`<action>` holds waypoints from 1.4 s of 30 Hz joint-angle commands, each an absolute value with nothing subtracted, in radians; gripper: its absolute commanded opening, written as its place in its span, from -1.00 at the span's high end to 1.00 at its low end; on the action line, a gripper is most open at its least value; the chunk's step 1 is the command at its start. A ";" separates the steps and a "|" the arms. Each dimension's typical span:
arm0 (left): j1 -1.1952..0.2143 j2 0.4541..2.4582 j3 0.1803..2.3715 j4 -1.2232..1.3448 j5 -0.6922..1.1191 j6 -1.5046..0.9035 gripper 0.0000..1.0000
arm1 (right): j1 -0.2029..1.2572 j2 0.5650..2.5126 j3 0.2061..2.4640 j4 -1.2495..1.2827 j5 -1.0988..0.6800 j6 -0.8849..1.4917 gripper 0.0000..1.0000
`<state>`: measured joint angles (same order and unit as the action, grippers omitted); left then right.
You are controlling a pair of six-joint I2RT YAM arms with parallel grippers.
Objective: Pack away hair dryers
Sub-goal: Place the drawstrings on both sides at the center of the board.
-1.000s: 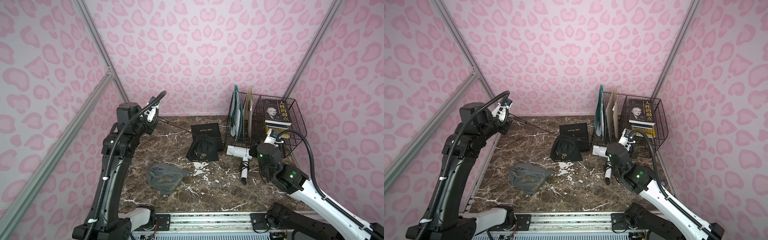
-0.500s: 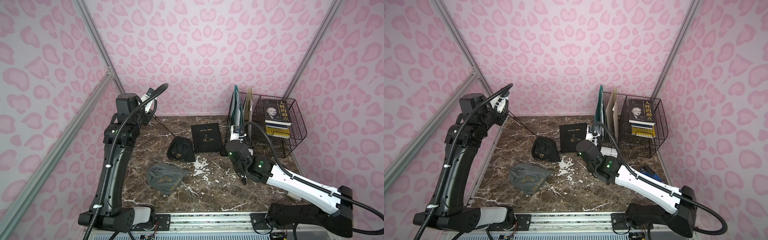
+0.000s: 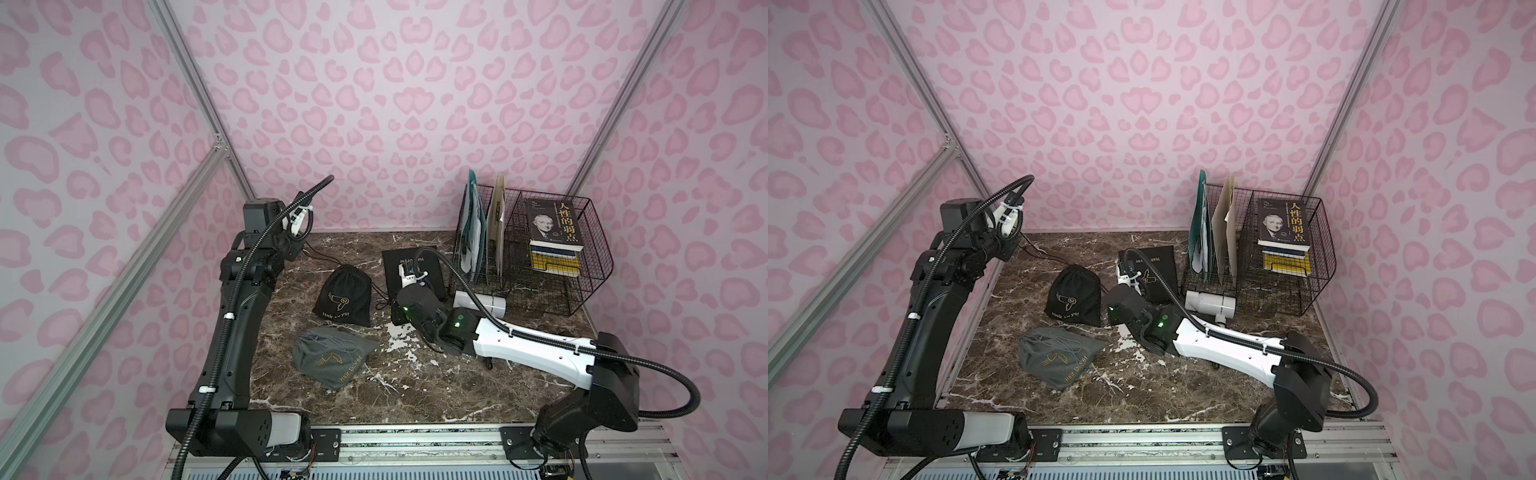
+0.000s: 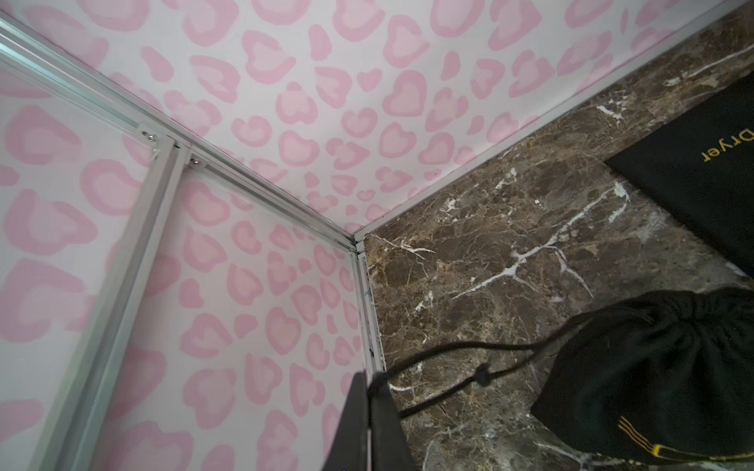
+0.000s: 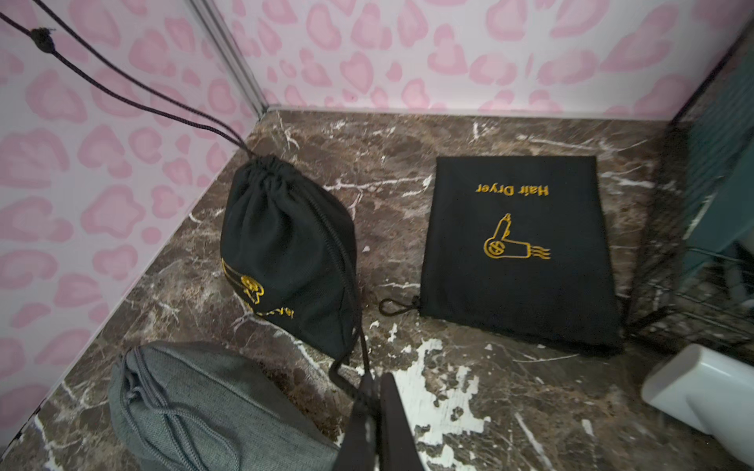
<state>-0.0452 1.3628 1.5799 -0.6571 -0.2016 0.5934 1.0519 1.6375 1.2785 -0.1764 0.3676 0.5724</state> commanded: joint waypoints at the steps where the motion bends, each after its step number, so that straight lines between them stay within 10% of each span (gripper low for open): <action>1: -0.045 1.361 1.534 -0.646 -0.159 0.554 0.97 | 1.051 1.727 1.336 -0.166 0.287 0.569 1.00; 42: -0.044 1.475 1.234 -0.792 0.099 0.461 0.97 | 0.941 2.422 2.003 -0.276 -0.012 0.509 1.00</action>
<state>-0.0448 1.4723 1.2373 -0.7689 0.0715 0.4725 0.9405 2.3989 1.9755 -0.2207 0.0196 0.5312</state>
